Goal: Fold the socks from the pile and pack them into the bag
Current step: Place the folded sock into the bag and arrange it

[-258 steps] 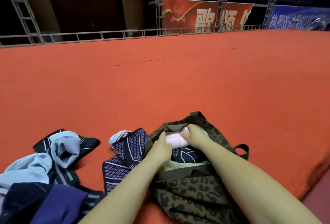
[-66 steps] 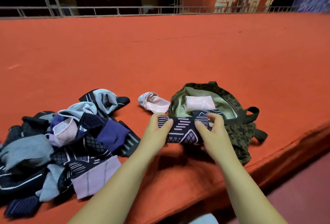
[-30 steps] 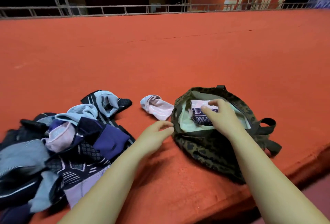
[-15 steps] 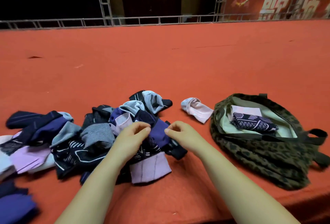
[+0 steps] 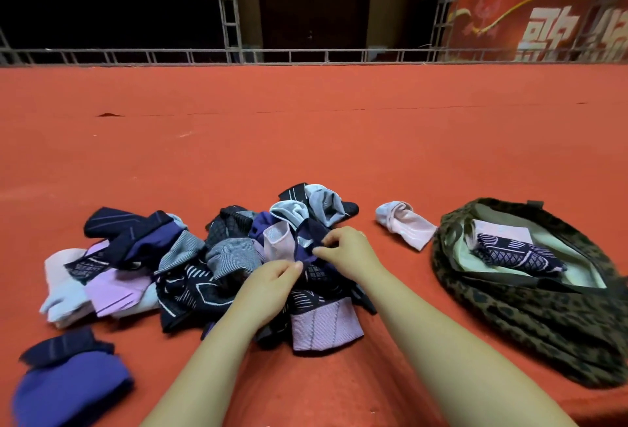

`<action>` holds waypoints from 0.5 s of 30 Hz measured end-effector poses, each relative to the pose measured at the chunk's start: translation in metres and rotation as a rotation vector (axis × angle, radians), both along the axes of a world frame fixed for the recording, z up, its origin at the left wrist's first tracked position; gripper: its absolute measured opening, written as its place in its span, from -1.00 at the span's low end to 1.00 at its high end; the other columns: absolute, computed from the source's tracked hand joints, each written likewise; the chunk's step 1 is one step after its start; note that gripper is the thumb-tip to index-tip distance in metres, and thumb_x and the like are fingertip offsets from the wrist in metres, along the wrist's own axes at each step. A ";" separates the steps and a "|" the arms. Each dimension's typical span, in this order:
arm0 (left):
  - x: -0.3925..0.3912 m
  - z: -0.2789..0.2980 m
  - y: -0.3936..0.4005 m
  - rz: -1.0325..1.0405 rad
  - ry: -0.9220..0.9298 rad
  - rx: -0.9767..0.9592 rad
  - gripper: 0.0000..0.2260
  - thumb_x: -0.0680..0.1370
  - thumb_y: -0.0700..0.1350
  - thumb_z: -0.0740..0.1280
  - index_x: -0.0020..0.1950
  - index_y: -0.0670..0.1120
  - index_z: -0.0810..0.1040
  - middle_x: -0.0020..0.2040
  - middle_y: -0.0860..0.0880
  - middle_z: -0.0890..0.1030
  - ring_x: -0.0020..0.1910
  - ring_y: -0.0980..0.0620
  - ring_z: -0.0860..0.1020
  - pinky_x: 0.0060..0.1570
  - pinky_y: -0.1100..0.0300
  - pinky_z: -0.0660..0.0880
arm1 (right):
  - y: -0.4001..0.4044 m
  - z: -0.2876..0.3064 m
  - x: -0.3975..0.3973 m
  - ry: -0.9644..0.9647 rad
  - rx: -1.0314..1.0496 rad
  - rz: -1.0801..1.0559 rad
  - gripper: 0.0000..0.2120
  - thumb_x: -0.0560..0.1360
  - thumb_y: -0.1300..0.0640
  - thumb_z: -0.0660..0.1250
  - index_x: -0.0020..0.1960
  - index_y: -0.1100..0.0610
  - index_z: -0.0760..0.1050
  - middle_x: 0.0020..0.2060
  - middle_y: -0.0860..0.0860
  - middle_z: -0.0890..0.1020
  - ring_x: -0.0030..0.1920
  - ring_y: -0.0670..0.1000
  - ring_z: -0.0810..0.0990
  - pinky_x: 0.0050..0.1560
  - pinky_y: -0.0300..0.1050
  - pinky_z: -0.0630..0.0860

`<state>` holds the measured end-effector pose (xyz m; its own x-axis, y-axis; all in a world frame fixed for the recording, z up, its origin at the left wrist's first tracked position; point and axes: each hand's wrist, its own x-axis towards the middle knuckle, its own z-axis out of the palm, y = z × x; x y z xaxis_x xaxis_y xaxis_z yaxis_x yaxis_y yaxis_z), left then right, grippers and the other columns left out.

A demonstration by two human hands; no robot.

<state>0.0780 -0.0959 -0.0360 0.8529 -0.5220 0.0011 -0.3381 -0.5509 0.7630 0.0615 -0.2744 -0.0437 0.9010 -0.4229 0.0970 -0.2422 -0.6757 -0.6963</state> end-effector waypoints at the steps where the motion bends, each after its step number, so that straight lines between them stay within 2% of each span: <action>1: -0.001 0.000 0.001 -0.008 -0.002 0.012 -0.59 0.59 0.12 0.15 -0.14 -0.18 0.58 -0.21 -0.07 0.62 -0.17 -0.03 0.54 -0.03 0.00 0.45 | -0.001 -0.001 0.000 -0.005 0.013 -0.020 -0.77 0.34 -0.11 0.38 -0.35 0.01 0.48 -0.36 -0.05 0.60 -0.15 0.10 0.62 -0.11 0.00 0.53; 3: -0.001 0.001 0.004 -0.005 0.002 0.025 -0.61 0.60 0.11 0.15 -0.15 -0.14 0.58 -0.23 -0.02 0.60 -0.21 0.01 0.52 -0.09 0.05 0.44 | -0.001 0.004 -0.003 -0.072 0.090 -0.068 -0.82 0.44 0.02 0.35 -0.26 0.12 0.50 -0.33 0.02 0.63 -0.25 0.05 0.63 -0.17 0.03 0.52; 6: -0.002 0.005 0.003 0.048 0.026 -0.060 -0.67 0.58 0.10 0.18 -0.22 -0.10 0.51 -0.32 0.06 0.51 -0.26 0.04 0.46 -0.20 0.11 0.36 | -0.002 0.025 -0.011 -0.217 0.181 -0.132 -0.76 0.52 0.09 0.30 -0.21 0.26 0.48 -0.36 0.02 0.50 -0.30 -0.02 0.43 -0.23 -0.05 0.36; 7: -0.002 0.007 0.001 0.063 0.031 -0.112 -0.71 0.57 0.10 0.20 -0.19 -0.07 0.51 -0.29 0.07 0.53 -0.22 0.04 0.48 -0.15 0.11 0.38 | -0.002 0.035 -0.014 -0.262 0.247 -0.140 -0.76 0.54 0.09 0.29 -0.23 0.22 0.46 -0.37 -0.01 0.46 -0.32 -0.05 0.38 -0.26 -0.08 0.32; 9: -0.001 0.016 -0.006 0.078 0.050 -0.261 -0.86 0.54 0.08 0.27 -0.06 0.05 0.51 -0.06 0.07 0.59 -0.07 0.13 0.53 0.04 0.13 0.44 | -0.001 0.058 -0.023 -0.354 0.374 -0.136 -0.76 0.56 0.10 0.26 -0.28 0.11 0.41 -0.40 -0.05 0.41 -0.36 -0.08 0.34 -0.33 -0.17 0.30; 10: 0.000 0.021 -0.011 0.078 0.058 -0.333 -0.83 0.50 0.11 0.30 0.03 0.09 0.49 0.06 0.06 0.57 0.01 0.17 0.53 0.15 0.14 0.45 | -0.001 0.069 -0.028 -0.391 0.437 -0.123 -0.75 0.57 0.12 0.25 -0.28 0.09 0.40 -0.40 -0.05 0.41 -0.38 -0.08 0.34 -0.37 -0.21 0.30; 13: 0.002 0.042 -0.024 -0.003 -0.040 -0.472 -0.45 0.33 0.26 0.28 0.30 0.14 0.40 0.29 0.10 0.45 0.28 0.17 0.42 0.33 0.07 0.35 | 0.000 0.104 -0.045 -0.448 0.628 -0.020 -0.75 0.60 0.17 0.21 -0.26 0.12 0.37 -0.47 -0.02 0.36 -0.58 -0.16 0.30 -0.59 -0.33 0.23; 15: -0.002 0.061 -0.034 -0.080 -0.123 -0.504 -0.47 0.37 0.18 0.34 0.32 0.18 0.36 0.31 0.13 0.38 0.33 0.16 0.36 0.34 0.15 0.30 | 0.000 0.120 -0.054 -0.443 0.687 0.065 -0.76 0.61 0.17 0.20 -0.25 0.14 0.36 -0.47 0.00 0.36 -0.60 -0.15 0.30 -0.61 -0.32 0.24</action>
<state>0.0764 -0.1301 0.0251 0.7883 -0.4942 0.3665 -0.4676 -0.0941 0.8789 0.0074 -0.2743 0.0759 0.8645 -0.4662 0.1881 0.1777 -0.0667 -0.9818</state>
